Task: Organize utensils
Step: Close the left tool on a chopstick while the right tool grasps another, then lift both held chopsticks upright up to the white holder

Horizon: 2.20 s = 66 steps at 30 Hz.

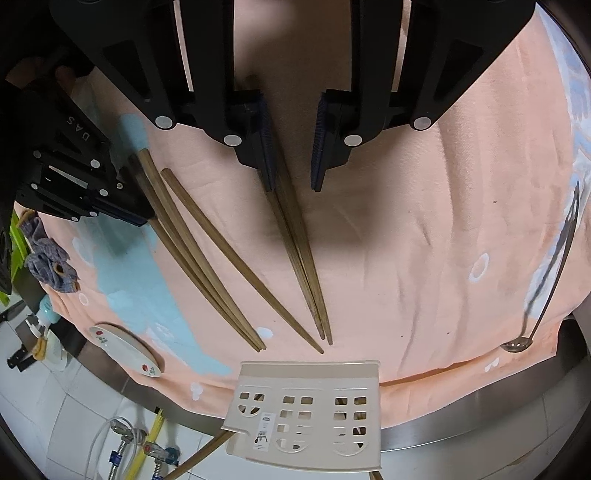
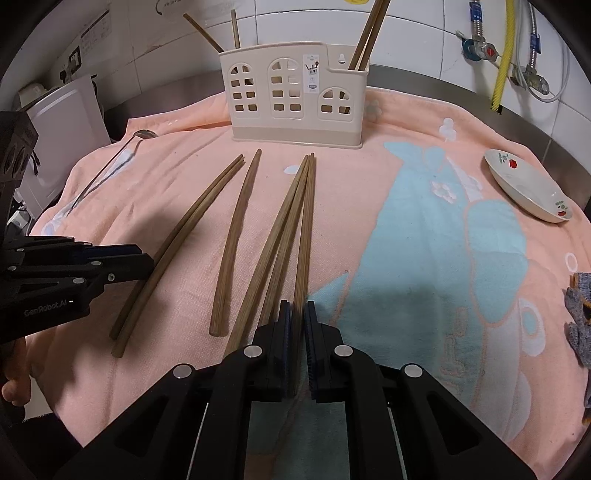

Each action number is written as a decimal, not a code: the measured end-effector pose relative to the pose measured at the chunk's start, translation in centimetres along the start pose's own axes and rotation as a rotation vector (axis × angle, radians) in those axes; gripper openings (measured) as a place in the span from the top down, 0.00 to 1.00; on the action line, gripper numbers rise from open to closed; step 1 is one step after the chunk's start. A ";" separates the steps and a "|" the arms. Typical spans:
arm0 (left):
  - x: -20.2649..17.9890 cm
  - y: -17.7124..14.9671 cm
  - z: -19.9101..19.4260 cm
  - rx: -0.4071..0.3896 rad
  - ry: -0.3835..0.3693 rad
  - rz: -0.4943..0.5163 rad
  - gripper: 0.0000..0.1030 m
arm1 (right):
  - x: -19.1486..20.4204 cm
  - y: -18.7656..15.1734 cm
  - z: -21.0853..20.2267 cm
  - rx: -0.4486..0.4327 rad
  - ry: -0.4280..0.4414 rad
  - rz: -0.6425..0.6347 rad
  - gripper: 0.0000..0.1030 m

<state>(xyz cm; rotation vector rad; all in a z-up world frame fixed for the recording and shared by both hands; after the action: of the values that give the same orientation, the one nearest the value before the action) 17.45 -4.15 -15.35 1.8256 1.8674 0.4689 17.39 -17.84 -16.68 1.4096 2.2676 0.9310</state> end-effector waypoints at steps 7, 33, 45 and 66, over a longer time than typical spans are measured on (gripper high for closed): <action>-0.2 -0.2 0.2 0.007 0.015 -0.002 0.81 | 0.1 -0.1 0.0 -0.003 -0.002 -0.004 0.93; -0.5 0.0 -1.2 -0.054 0.024 0.035 0.94 | 0.0 1.1 -2.3 -0.084 -0.019 0.000 0.94; 0.0 1.5 -5.2 -0.178 0.004 0.061 0.94 | 0.3 4.8 -6.5 -0.188 0.001 -0.030 0.94; 1.8 8.7 -9.8 -0.341 -0.055 0.096 0.95 | 1.1 17.4 -12.1 -0.336 0.091 -0.123 0.94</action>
<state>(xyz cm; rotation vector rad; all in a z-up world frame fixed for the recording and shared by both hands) 19.21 -1.06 -2.60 1.6824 1.5571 0.7161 21.83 -15.97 3.99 1.0916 2.1059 1.2855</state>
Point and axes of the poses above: each gripper's, at about its wrist camera, not at the fingertips, and z roughly the way its jaws point, x to its left, y to its top, the point moved 4 cm from there along z, roughly the way its jaws point, and after that the axes turned 2 degrees about y, right-handed, at the moved point
